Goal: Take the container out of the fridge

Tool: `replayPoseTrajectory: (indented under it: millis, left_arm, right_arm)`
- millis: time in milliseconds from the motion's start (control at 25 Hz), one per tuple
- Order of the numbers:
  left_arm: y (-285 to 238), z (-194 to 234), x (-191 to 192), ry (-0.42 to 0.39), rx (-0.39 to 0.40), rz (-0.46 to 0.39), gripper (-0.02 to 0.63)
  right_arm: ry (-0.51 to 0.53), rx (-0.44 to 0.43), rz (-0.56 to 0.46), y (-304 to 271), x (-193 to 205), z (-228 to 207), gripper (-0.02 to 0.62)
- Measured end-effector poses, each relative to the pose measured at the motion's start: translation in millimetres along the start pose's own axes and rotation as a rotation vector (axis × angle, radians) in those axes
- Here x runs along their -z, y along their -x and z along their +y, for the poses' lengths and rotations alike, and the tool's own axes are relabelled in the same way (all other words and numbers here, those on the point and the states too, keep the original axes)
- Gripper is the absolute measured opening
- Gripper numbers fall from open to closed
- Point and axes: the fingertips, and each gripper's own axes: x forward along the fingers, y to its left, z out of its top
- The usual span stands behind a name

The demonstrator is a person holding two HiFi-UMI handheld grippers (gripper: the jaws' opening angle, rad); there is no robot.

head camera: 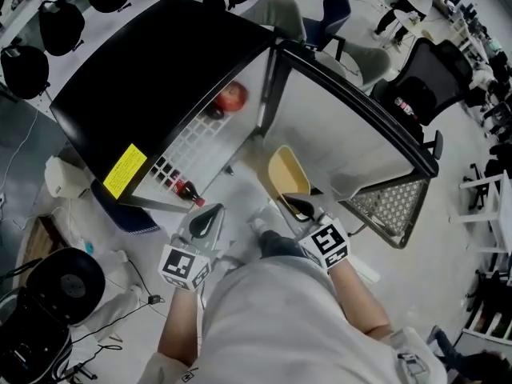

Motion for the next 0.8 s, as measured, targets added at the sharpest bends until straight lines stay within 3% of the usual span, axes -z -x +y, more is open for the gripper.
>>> replayPoseTrajectory:
  millis: [280, 800]
  left_arm:
    - [-8.1, -3.9, -8.0, -0.009, 0.007, -0.002, 0.008]
    - [-9.9, -3.5, -6.2, -0.008, -0.013, 0.012, 0.008]
  right_arm:
    - [-0.001, -0.028, -0.047, 4.5, -1.8, 0.4, 0.026]
    - [-0.008, -0.059, -0.040, -0.5, 1.9, 1.6, 0.026]
